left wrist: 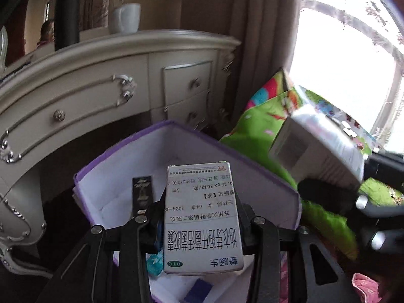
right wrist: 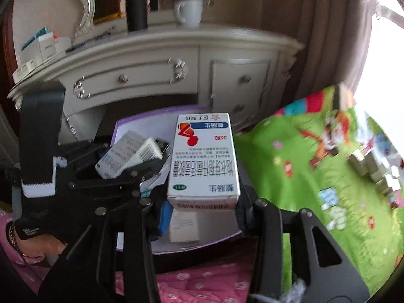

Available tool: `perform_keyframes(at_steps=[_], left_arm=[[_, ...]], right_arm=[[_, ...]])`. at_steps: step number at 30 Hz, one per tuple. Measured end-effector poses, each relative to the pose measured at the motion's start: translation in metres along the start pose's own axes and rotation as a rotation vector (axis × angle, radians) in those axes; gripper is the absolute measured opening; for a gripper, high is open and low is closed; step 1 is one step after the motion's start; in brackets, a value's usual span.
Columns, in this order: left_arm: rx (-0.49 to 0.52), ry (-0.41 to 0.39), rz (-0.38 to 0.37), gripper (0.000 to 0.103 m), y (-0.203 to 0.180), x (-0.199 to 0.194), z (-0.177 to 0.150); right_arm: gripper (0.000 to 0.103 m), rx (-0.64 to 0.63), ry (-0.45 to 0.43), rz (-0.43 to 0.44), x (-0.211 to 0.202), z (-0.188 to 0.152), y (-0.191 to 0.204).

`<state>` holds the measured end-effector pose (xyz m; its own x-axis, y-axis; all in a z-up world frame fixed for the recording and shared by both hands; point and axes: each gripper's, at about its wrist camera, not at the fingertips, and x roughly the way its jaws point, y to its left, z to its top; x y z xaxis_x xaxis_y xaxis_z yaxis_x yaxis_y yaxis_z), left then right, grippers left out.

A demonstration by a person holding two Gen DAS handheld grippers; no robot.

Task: Organize rigid objects
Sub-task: 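Open both tools to drop the medicine boxes into the storage box, then move both tools back over the bedspread toward the remaining items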

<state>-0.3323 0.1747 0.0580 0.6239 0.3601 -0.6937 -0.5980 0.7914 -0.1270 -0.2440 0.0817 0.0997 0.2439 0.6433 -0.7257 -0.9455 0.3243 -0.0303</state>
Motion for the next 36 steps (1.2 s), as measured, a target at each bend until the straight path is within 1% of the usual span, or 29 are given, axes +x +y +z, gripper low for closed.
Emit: perform_keyframes(at_steps=[3,4,7,11,13,15,16,17,19,22,25,27,28,29,30,31,32,33,34,35,36], left_arm=[[-0.024,0.045,0.003,0.042,0.008,0.011,-0.004],[-0.039,0.062,0.008,0.042,0.012,0.016,-0.006],[-0.087,0.105,-0.011,0.042,0.020,0.025,-0.009],[-0.097,0.115,0.009,0.042,0.021,0.028,-0.011],[-0.122,0.121,0.023,0.043,0.025,0.030,-0.010],[-0.155,0.133,0.055,0.053,0.028,0.034,-0.010],[-0.174,0.140,0.082,0.072,0.029,0.036,-0.010],[-0.188,0.142,0.110,0.085,0.031,0.037,-0.010],[-0.203,0.133,0.145,0.087,0.034,0.036,-0.009],[-0.186,0.138,0.165,0.087,0.031,0.036,-0.007],[-0.139,0.118,0.172,0.087,0.016,0.032,-0.001],[-0.096,0.080,0.136,0.087,-0.003,0.029,0.005],[-0.073,0.067,0.101,0.087,-0.017,0.028,0.010],[-0.044,0.064,0.046,0.087,-0.033,0.031,0.016],[-0.021,0.069,0.004,0.087,-0.047,0.034,0.021],[0.018,0.080,-0.062,0.087,-0.070,0.040,0.027],[0.049,0.089,-0.114,0.088,-0.088,0.046,0.031],[0.092,0.105,-0.183,0.088,-0.112,0.056,0.035],[0.121,0.115,-0.222,0.088,-0.128,0.064,0.037],[0.161,0.127,-0.267,0.088,-0.152,0.075,0.039],[0.190,0.136,-0.289,0.088,-0.172,0.084,0.039]], right_arm=[[0.044,-0.009,0.045,0.033,0.018,-0.006,0.008],[0.044,-0.018,0.055,0.026,0.023,-0.008,0.012],[0.044,-0.031,0.080,0.031,0.031,-0.014,0.016],[0.045,-0.030,0.098,0.034,0.044,-0.019,0.018],[0.045,-0.015,0.101,0.038,0.047,-0.021,0.015],[0.049,0.011,0.099,0.050,0.049,-0.023,0.010],[0.061,0.026,0.100,0.052,0.050,-0.024,0.006],[0.072,0.037,0.104,0.052,0.051,-0.024,0.004],[0.074,0.077,0.087,0.040,0.047,-0.024,-0.008],[0.074,0.159,0.045,0.061,0.035,-0.026,-0.030],[0.075,0.246,-0.006,0.018,0.016,-0.034,-0.064],[0.077,0.339,-0.042,-0.054,0.001,-0.045,-0.099],[0.080,0.389,-0.052,-0.099,-0.005,-0.051,-0.116],[0.081,0.448,-0.056,-0.156,-0.012,-0.060,-0.137],[0.081,0.509,-0.054,-0.206,-0.019,-0.069,-0.158],[0.081,0.571,-0.047,-0.248,-0.025,-0.081,-0.181],[0.081,0.606,-0.045,-0.271,-0.029,-0.088,-0.196],[0.081,0.648,-0.046,-0.302,-0.036,-0.098,-0.217],[0.081,0.681,-0.046,-0.336,-0.042,-0.107,-0.234],[0.081,0.709,-0.042,-0.368,-0.047,-0.114,-0.252],[0.081,0.744,-0.033,-0.393,-0.051,-0.123,-0.272]])
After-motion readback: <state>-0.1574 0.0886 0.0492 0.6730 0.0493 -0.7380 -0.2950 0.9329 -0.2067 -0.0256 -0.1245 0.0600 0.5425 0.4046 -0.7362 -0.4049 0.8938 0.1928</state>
